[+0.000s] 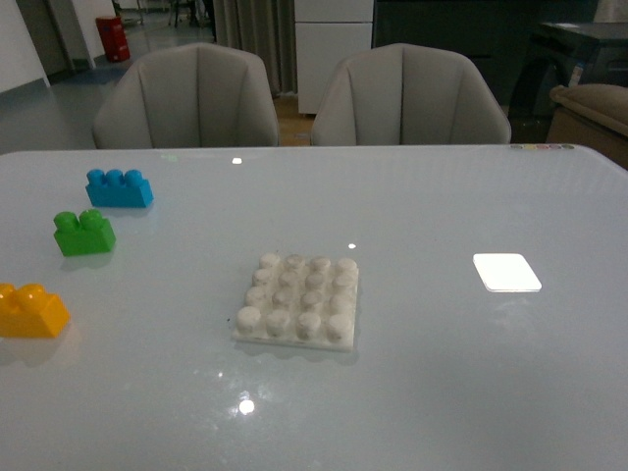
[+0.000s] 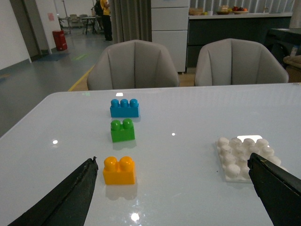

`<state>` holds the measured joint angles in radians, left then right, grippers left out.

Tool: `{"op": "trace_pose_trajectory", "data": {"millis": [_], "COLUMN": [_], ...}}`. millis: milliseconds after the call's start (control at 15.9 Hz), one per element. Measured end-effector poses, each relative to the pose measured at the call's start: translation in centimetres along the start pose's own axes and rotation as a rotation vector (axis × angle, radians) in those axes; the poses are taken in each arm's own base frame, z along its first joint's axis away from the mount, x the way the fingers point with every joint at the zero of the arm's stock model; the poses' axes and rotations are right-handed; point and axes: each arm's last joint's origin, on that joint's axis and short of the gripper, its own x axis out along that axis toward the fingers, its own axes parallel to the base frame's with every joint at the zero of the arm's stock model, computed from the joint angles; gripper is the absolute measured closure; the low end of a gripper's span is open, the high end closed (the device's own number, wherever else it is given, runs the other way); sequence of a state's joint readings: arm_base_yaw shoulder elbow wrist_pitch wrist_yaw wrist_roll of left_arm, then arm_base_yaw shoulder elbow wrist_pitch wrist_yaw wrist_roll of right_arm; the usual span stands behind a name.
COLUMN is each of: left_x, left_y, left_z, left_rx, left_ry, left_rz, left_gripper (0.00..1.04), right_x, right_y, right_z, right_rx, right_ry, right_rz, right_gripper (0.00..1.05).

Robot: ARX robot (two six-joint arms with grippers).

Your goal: Insert yellow block into base center

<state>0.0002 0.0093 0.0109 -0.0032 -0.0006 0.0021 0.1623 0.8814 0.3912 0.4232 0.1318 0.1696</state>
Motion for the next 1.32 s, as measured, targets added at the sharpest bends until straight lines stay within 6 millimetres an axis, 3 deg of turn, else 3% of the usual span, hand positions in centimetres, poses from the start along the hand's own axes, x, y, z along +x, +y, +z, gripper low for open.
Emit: {"op": "trace_pose_trajectory", "data": {"millis": [125, 188, 313, 439, 1317], "left_x": [0.0, 0.0, 0.0, 0.0, 0.0], "left_y": [0.0, 0.0, 0.0, 0.0, 0.0], "left_z": [0.0, 0.0, 0.0, 0.0, 0.0], "left_rx": [0.000, 0.000, 0.000, 0.000, 0.000], "left_ry": [0.000, 0.000, 0.000, 0.000, 0.000], "left_rz": [0.000, 0.000, 0.000, 0.000, -0.001], "left_gripper": [0.07, 0.07, 0.07, 0.07, 0.07], "right_x": [-4.6, -6.1, -8.1, -9.1, -8.9], "right_y": [-3.1, -3.2, -3.1, -3.2, -3.7], "right_z": [-2.1, -3.1, -3.7, -4.6, -7.3], "right_rx": [-0.108, -0.127, -0.145, -0.153, -0.155], "right_ry": [0.013, 0.012, -0.059, -0.068, -0.062], "right_rz": [-0.063, -0.047, -0.026, -0.024, -0.025], "right_gripper": [0.46, 0.58, 0.84, 1.03, 1.03]}}
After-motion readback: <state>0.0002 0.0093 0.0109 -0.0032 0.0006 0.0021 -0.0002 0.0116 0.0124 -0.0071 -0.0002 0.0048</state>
